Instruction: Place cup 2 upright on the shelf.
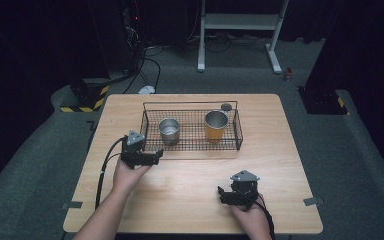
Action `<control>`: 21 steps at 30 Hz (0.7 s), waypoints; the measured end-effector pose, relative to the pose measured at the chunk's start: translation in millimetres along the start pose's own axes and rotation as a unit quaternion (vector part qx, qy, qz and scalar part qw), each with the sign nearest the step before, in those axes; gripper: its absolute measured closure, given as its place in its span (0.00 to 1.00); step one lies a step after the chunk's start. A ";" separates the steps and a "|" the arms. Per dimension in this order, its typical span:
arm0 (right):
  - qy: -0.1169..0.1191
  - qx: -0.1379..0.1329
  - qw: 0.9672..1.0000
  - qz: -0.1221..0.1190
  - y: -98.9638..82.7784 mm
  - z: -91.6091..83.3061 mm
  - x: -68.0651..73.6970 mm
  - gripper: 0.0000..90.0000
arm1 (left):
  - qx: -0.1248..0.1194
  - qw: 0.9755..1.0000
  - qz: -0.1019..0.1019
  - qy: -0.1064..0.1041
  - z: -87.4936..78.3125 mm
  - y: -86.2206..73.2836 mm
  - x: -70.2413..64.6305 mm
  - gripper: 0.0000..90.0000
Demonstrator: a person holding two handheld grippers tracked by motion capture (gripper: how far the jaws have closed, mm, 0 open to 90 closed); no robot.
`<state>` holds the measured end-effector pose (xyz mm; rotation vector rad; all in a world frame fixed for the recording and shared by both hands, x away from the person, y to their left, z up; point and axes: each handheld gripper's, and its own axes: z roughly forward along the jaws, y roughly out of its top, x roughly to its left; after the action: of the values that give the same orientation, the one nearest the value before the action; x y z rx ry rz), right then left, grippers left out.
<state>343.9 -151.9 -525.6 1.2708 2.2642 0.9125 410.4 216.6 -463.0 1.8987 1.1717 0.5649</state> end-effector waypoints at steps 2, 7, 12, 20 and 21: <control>0.000 0.000 1.000 -0.002 0.0 0.0 -0.2 0.13 | 0.000 1.000 0.005 -0.001 -3.8 -5.2 -1.4 0.03; 0.000 0.000 1.000 -0.001 0.0 -0.1 0.0 0.13 | 0.008 1.000 0.015 -0.007 -12.2 -18.7 -3.1 0.03; -0.001 0.000 1.000 0.000 -0.1 -0.2 0.1 0.13 | 0.027 0.999 0.021 -0.018 -22.7 -39.3 -3.6 0.03; -0.001 0.000 1.000 0.001 -0.2 -0.3 0.3 0.13 | 0.060 0.998 0.029 -0.019 -36.9 -73.6 0.1 0.02; -0.001 0.001 1.000 0.002 -0.1 -0.3 0.5 0.13 | 0.068 0.997 0.036 -0.017 -39.0 -78.4 0.5 0.02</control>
<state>343.4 -151.6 -525.5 1.2768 2.2621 0.9115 342.1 251.3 -505.4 2.0645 1.1493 0.5005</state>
